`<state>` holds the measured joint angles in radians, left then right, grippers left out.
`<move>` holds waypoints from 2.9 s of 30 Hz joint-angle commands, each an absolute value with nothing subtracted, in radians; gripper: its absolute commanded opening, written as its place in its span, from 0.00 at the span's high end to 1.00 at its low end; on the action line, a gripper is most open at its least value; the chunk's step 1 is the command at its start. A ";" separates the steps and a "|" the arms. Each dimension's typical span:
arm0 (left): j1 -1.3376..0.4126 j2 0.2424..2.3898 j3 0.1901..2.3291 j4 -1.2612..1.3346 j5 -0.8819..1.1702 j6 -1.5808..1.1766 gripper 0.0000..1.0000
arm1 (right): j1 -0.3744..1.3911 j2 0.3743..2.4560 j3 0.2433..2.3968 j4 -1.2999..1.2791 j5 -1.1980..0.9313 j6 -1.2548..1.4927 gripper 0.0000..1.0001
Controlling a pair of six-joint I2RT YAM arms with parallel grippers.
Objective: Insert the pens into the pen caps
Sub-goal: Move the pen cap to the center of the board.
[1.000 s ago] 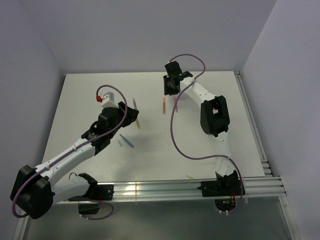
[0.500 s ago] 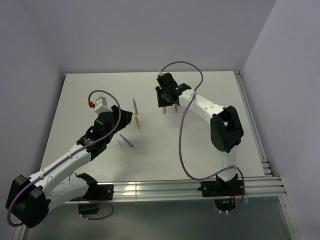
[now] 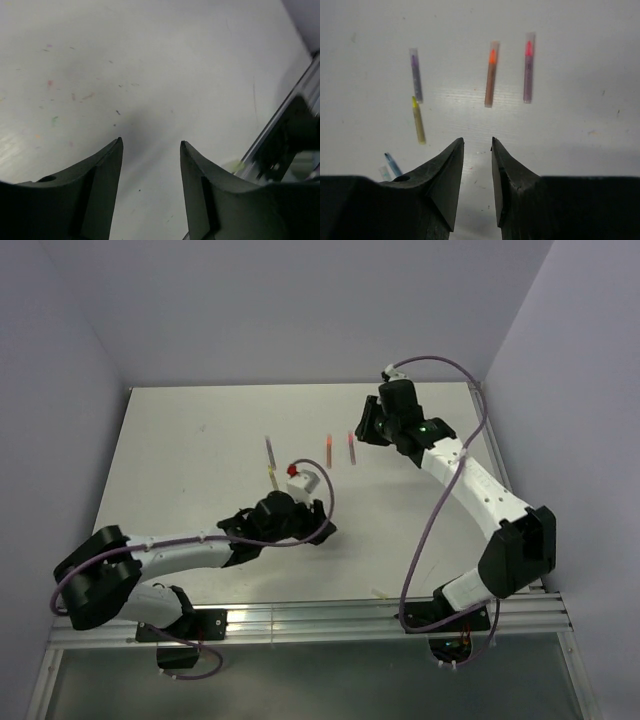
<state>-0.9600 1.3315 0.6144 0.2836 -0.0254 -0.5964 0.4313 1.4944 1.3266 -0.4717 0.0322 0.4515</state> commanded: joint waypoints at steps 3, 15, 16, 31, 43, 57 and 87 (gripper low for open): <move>-1.106 1.466 0.727 0.371 0.044 -0.348 0.41 | 0.419 1.321 1.269 -0.413 -0.041 0.489 0.62; -1.222 1.603 0.910 0.146 0.305 -0.198 0.36 | 0.391 1.215 1.207 -0.403 -0.086 0.489 0.60; -1.238 1.615 0.932 0.121 0.292 -0.178 0.35 | 0.390 1.210 1.204 -0.402 -0.087 0.491 0.60; -1.328 1.724 0.985 0.051 0.230 -0.144 0.38 | 0.376 1.152 1.137 -0.353 -0.117 0.505 0.60; -1.339 1.784 1.015 0.074 0.143 -0.109 0.40 | 0.370 1.126 1.121 -0.348 -0.120 0.485 0.60; -1.362 1.838 1.063 0.048 0.155 -0.098 0.40 | 0.357 1.109 1.117 -0.347 -0.137 0.476 0.60; -1.402 1.908 1.111 0.035 0.115 -0.075 0.45 | 0.354 1.097 1.121 -0.356 -0.146 0.469 0.60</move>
<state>-1.3819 1.8843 1.0752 0.0383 0.1280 -0.0898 0.3653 1.1332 1.1179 -0.3954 -0.1413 0.4812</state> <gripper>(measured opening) 0.549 0.405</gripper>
